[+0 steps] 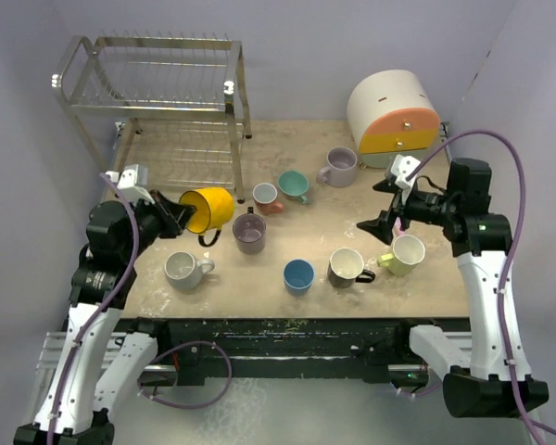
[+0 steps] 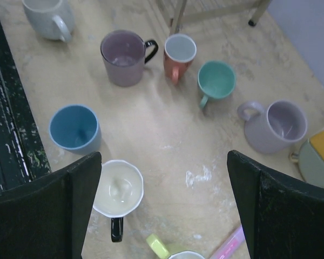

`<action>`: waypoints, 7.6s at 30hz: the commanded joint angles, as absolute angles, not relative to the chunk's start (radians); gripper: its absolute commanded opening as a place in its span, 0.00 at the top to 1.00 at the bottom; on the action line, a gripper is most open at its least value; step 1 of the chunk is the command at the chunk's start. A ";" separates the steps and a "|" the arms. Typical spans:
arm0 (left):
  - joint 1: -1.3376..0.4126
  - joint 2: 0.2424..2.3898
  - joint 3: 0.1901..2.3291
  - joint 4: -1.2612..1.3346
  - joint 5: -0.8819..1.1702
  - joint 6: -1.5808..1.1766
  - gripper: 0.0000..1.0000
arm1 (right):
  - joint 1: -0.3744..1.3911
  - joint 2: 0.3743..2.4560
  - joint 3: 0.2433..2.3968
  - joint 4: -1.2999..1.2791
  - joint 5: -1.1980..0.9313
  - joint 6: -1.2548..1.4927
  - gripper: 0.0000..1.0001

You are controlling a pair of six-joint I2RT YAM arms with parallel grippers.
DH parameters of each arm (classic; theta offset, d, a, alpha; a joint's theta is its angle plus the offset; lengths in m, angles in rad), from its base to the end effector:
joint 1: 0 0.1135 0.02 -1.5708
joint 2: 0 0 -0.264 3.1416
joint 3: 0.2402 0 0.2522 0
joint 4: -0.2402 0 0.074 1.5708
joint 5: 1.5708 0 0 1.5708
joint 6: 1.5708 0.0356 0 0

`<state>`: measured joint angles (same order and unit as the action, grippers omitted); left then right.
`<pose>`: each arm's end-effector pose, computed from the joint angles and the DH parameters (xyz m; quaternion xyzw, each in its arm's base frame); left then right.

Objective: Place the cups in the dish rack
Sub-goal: Pick up the cup at the center of the board, then turn the cup upside down in the dish rack.

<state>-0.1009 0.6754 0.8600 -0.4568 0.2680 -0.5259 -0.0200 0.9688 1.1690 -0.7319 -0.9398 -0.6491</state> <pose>0.1464 -0.0243 0.3534 -0.0875 0.7886 -0.2860 0.5372 0.1811 0.0251 0.3904 -0.4532 0.6664 0.2259 0.5472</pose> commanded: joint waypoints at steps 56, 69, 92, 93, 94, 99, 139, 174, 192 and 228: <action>-1.301 1.930 2.114 -0.943 -1.022 -1.082 1.00 | 0.184 1.160 1.372 -0.779 -0.422 -0.219 0.43; -1.289 1.944 2.136 -0.881 -1.012 -1.022 1.00 | 0.204 1.133 1.341 -0.764 -0.306 -0.252 0.57; -1.288 1.510 1.550 -0.214 -0.675 -0.771 0.30 | 0.125 1.131 1.371 -0.730 -0.572 -0.208 1.00; -1.288 1.465 1.498 -0.164 -0.638 -0.751 0.28 | 0.107 1.127 1.364 -0.722 -0.605 -0.206 1.00; -1.289 1.426 1.449 -0.111 -0.598 -0.725 0.27 | 0.087 1.123 1.359 -0.713 -0.644 -0.204 1.00; -1.287 1.233 1.186 0.226 -0.297 -0.594 0.17 | 0.019 1.106 1.342 -0.677 -0.818 -0.195 1.00; -1.128 1.391 1.083 1.041 0.141 -1.028 0.13 | -0.002 1.148 1.438 0.624 -1.272 0.953 1.00; -1.062 1.565 1.105 1.332 0.091 -1.303 1.00 | -0.002 1.088 1.316 0.526 -1.293 0.839 0.90; -0.974 1.374 0.815 1.312 0.068 -1.252 1.00 | -0.009 1.042 1.329 -0.114 -1.292 0.192 0.26; -0.352 0.859 0.778 -0.003 0.127 -0.832 1.00 | -0.106 0.920 0.854 -0.234 -0.992 -0.344 0.17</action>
